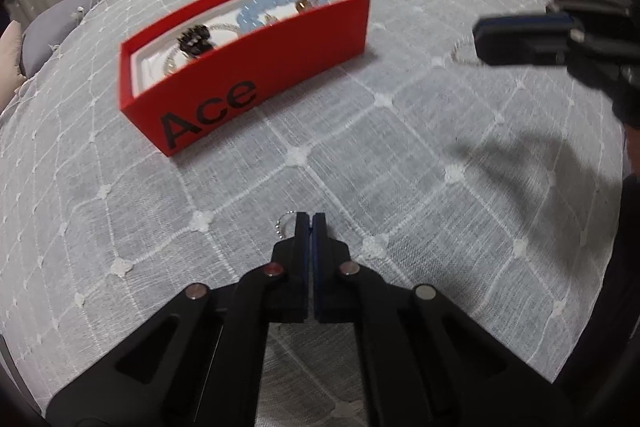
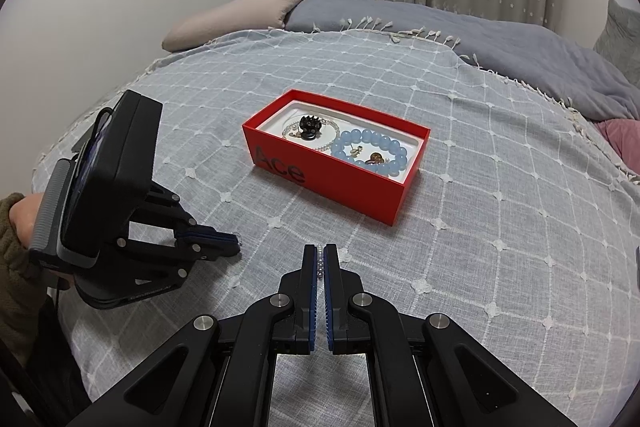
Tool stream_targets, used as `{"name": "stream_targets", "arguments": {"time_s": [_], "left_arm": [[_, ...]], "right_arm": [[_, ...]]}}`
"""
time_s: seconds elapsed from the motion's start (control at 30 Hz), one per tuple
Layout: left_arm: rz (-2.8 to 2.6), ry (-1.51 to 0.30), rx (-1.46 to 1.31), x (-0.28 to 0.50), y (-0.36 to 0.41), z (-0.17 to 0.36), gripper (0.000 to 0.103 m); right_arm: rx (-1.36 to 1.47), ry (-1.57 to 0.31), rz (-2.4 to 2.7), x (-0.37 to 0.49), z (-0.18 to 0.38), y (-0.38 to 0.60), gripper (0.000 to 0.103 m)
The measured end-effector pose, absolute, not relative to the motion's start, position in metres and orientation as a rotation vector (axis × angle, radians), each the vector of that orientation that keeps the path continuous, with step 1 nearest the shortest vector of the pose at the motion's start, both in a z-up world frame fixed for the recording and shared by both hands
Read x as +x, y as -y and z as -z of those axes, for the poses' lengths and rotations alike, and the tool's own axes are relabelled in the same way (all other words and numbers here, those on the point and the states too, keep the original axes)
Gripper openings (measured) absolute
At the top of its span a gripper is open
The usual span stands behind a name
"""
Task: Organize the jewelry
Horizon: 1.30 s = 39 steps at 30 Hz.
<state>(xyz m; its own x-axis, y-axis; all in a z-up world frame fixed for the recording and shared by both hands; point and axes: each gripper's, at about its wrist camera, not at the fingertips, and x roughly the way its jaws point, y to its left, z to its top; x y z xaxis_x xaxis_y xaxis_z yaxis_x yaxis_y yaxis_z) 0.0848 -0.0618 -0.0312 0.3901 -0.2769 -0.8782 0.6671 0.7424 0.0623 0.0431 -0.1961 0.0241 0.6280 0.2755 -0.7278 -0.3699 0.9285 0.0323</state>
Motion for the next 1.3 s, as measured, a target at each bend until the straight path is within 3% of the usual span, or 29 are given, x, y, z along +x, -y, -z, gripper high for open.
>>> {"name": "stream_targets", "arguments": {"time_s": [0.8,1.1,1.3], "left_arm": [[0.647,-0.880,0.183,0.102,0.027,-0.035,0.000],[0.631,-0.866,0.109,0.152,0.028,-0.048,0.000],[0.635,-0.891,0.086,0.181,0.037,-0.036,0.000]], "right_arm": [[-0.095,-0.789,-0.393,0.048,-0.037,0.198,0.003],[-0.021,-0.756,-0.413,0.098,-0.064,0.204,0.003],[-0.019,-0.798,-0.408,0.143,-0.050,0.197,0.003]]}}
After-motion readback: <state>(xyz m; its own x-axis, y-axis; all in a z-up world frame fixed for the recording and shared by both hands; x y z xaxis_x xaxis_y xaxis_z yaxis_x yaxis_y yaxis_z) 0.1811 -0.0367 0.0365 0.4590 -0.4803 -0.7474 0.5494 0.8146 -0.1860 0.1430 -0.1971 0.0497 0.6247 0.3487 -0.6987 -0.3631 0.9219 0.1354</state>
